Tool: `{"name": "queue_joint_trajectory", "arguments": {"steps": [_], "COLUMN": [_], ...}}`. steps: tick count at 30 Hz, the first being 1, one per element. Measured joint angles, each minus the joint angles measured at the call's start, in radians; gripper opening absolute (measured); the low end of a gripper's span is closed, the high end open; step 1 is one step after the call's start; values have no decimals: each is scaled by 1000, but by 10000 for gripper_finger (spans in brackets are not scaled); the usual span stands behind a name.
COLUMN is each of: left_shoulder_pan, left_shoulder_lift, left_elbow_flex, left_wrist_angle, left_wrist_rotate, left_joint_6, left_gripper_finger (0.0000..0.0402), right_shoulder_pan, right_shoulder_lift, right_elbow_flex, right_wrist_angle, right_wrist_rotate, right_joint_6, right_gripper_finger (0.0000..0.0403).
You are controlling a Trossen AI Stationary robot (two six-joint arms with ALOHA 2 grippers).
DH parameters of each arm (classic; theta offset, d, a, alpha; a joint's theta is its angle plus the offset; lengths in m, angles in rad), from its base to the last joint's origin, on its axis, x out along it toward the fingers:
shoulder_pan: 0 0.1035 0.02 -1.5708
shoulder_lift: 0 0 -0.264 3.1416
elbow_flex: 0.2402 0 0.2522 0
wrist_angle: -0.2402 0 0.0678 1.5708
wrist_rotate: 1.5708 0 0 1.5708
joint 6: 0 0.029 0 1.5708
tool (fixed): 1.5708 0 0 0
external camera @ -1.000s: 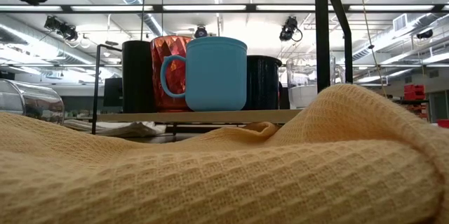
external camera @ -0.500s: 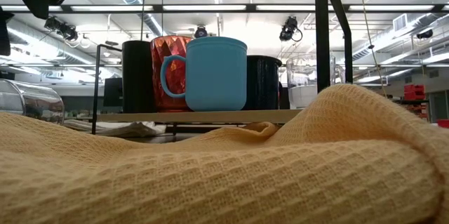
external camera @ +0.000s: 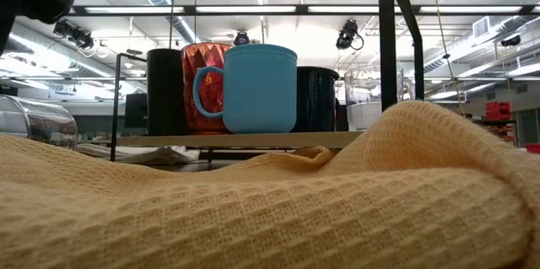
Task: Stack small to large cups/mugs on shelf
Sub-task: Put the transparent mug on the shelf
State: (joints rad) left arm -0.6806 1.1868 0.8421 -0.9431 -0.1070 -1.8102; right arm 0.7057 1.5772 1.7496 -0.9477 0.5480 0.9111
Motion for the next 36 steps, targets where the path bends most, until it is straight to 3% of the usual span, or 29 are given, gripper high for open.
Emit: {"name": "queue_joint_trajectory", "arguments": {"steps": [7, 19, 36], "left_shoulder_pan": [12, 19, 28], "left_shoulder_lift": [6, 5, 43], "left_elbow_flex": [0, 0, 1], "left_wrist_angle": [109, 139, 127], "left_wrist_rotate": [-1, -16, -76], "left_joint_6": [76, 66, -120], "left_gripper_finger": [378, 378, 382], "right_shoulder_pan": [-8, -9, -9], "right_shoulder_lift": [0, 0, 0], "right_elbow_flex": [0, 0, 0], "right_wrist_angle": [3, -2, -2], "right_wrist_rotate": [0, 0, -60], "right_joint_6": [5, -50, -61], "right_gripper_finger": [172, 172, 172]}}
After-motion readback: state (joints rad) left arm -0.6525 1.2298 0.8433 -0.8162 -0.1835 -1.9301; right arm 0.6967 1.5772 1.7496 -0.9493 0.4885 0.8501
